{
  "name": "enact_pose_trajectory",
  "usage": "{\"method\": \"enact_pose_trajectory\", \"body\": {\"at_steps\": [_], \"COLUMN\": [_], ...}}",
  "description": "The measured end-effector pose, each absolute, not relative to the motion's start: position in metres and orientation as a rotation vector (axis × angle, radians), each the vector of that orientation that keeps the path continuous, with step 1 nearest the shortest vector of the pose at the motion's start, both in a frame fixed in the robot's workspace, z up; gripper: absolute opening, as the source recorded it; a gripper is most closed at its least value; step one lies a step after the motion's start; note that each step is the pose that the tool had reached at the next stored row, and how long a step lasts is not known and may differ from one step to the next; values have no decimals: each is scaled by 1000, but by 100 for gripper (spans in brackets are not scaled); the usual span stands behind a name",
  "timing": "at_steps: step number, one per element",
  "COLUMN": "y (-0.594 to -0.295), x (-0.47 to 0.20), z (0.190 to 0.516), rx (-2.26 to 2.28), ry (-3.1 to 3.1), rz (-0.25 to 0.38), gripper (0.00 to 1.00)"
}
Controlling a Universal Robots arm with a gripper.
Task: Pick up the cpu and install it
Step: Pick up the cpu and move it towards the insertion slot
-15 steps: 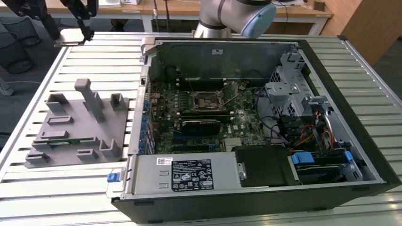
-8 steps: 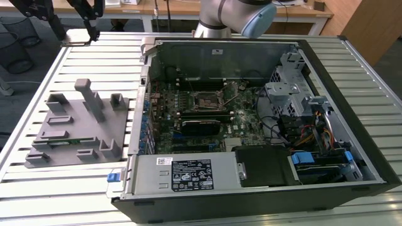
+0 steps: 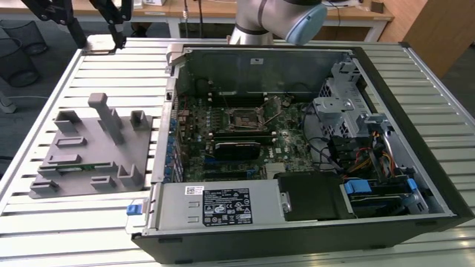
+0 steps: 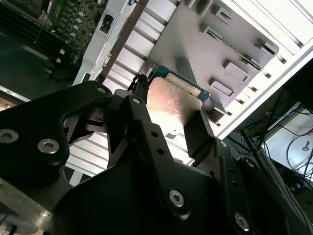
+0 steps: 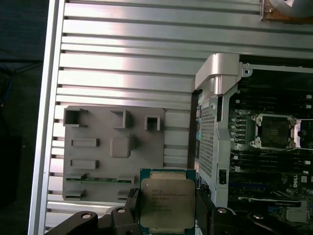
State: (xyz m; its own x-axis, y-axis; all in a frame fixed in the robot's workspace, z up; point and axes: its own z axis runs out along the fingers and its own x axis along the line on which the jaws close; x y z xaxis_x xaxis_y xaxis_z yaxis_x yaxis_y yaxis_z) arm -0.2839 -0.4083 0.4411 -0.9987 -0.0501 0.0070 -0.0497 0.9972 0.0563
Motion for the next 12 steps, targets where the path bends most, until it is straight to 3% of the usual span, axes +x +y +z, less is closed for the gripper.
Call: {"method": "enact_pose_trajectory", "body": {"at_steps": [12], "y": [-408], "x": [-265], "z": [439], "rx": [78], "ry": [-3131], "rz": [-88], "gripper": [54]}}
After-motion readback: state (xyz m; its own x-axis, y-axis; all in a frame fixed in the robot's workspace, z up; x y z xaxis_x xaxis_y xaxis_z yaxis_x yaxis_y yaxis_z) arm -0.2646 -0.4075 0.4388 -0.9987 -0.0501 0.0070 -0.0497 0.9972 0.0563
